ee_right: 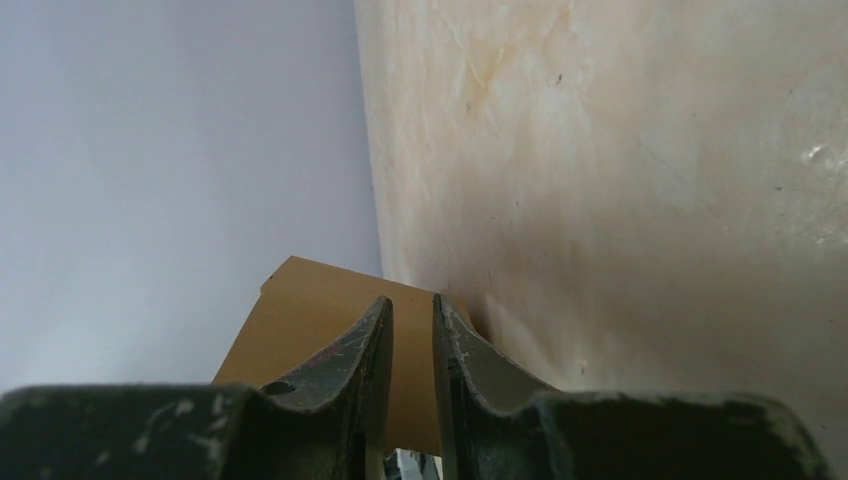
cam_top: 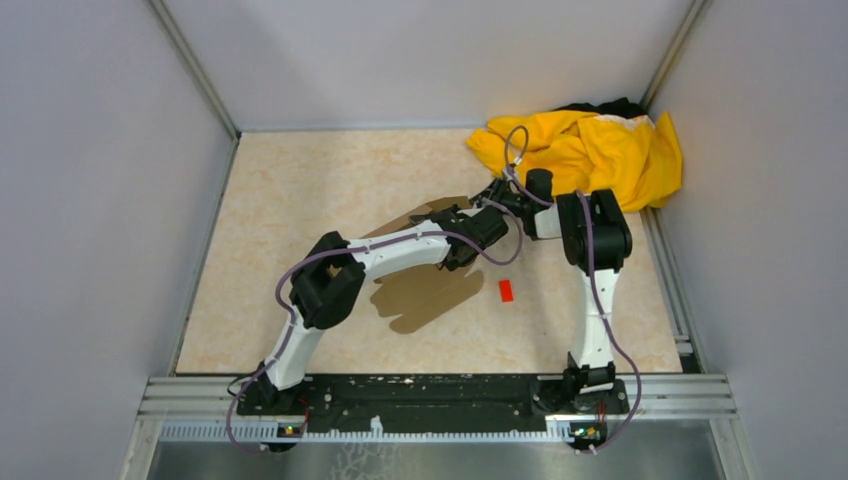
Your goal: Fold the paper box
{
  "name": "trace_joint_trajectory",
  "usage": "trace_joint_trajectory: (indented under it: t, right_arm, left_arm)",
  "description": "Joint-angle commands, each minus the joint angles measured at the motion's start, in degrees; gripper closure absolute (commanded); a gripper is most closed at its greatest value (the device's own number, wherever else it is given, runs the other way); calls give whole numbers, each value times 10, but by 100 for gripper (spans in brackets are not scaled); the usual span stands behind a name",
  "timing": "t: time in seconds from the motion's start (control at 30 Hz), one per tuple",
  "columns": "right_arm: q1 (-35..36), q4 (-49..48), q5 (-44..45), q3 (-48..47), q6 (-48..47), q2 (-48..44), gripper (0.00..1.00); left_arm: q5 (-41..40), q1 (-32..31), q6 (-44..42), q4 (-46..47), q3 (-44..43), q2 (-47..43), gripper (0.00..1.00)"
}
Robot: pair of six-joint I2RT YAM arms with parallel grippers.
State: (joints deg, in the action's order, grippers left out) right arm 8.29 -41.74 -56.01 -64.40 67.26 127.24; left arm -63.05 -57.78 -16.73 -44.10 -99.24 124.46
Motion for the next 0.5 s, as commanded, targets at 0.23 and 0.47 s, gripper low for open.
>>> trace_joint_trajectory:
  t: [0.23,0.47]
  right_arm:
    - [13,-133,-25,3,50,-22,79]
    - [13,-154,-38,17,64,-34,80]
  left_arm:
    - [-16,-8,13,-10,4,3,100]
    - [-16,-9,9,-8,3,2,100]
